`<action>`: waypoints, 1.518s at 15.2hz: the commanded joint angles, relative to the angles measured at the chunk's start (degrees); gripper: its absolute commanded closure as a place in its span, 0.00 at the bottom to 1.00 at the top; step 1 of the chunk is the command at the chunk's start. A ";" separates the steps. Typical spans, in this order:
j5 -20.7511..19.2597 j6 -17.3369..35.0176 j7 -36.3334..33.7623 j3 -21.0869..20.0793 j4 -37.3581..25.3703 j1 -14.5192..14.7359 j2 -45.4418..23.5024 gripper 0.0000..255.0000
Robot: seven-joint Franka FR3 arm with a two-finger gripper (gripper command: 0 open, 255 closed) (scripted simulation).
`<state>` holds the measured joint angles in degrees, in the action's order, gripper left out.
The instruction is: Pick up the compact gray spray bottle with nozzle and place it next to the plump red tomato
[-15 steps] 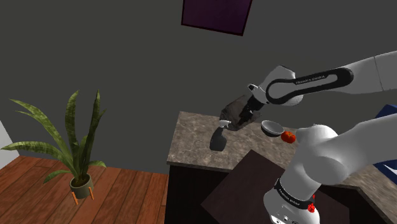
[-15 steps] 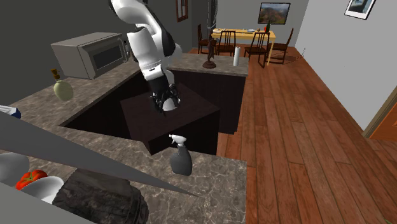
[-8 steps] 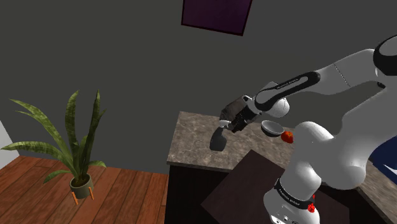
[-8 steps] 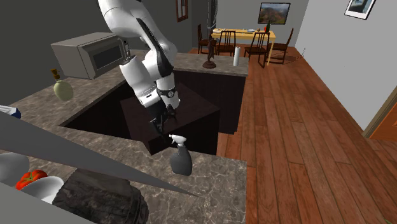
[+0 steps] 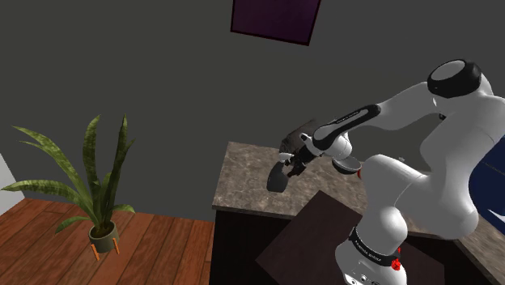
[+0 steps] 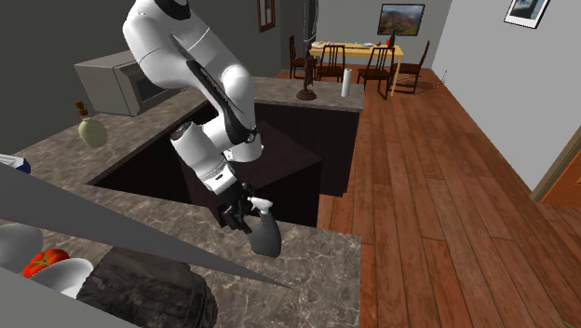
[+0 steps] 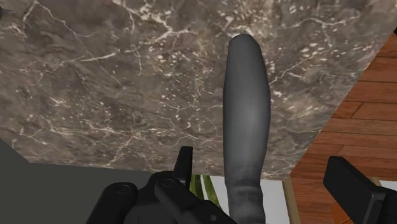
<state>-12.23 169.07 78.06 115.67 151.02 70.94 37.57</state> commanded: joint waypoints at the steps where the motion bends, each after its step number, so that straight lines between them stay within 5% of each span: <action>1: -0.40 1.61 0.00 3.86 -1.31 4.58 1.24 0.00; 6: -0.80 4.93 -0.48 9.34 -2.78 11.34 3.24 0.00; 13: -0.80 4.92 -0.47 9.32 -2.77 11.32 3.23 0.00; 14: -0.80 4.92 -0.47 9.32 -2.77 11.32 3.23 1.00; 23: -0.80 4.93 -0.47 9.34 -2.78 11.34 3.24 1.00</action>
<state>-13.03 174.00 77.59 124.98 148.23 82.25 40.78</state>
